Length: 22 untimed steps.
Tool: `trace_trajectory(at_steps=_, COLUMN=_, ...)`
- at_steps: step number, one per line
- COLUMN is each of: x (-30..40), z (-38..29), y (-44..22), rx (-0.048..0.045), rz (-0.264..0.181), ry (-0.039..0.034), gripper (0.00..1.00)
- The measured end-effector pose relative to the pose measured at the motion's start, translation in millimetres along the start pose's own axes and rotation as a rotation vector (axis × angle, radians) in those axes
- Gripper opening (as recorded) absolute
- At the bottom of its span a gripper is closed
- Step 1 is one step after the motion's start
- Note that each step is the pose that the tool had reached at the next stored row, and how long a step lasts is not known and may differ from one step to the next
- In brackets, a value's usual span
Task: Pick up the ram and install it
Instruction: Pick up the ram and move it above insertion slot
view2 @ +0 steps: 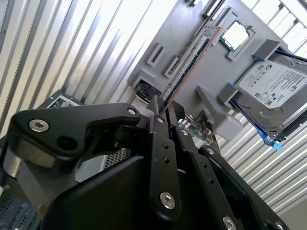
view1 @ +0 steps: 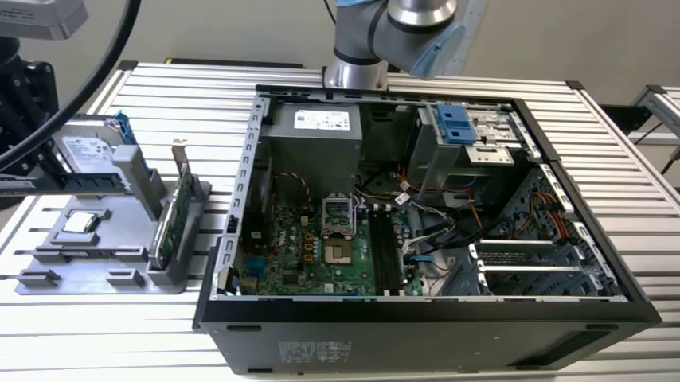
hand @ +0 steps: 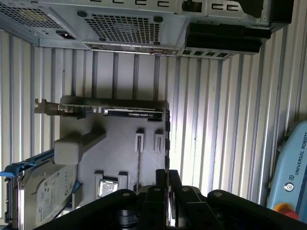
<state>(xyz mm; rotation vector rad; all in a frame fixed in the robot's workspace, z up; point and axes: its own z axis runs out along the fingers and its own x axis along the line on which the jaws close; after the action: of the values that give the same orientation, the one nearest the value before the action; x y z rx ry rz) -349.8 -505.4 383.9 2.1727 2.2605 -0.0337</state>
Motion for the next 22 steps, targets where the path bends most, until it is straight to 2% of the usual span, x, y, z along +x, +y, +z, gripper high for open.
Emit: trace_trajectory(at_steps=22, x=-0.5, z=-0.1, y=13.3, rx=0.0000, rz=0.000, ry=0.0000, gripper=0.00)
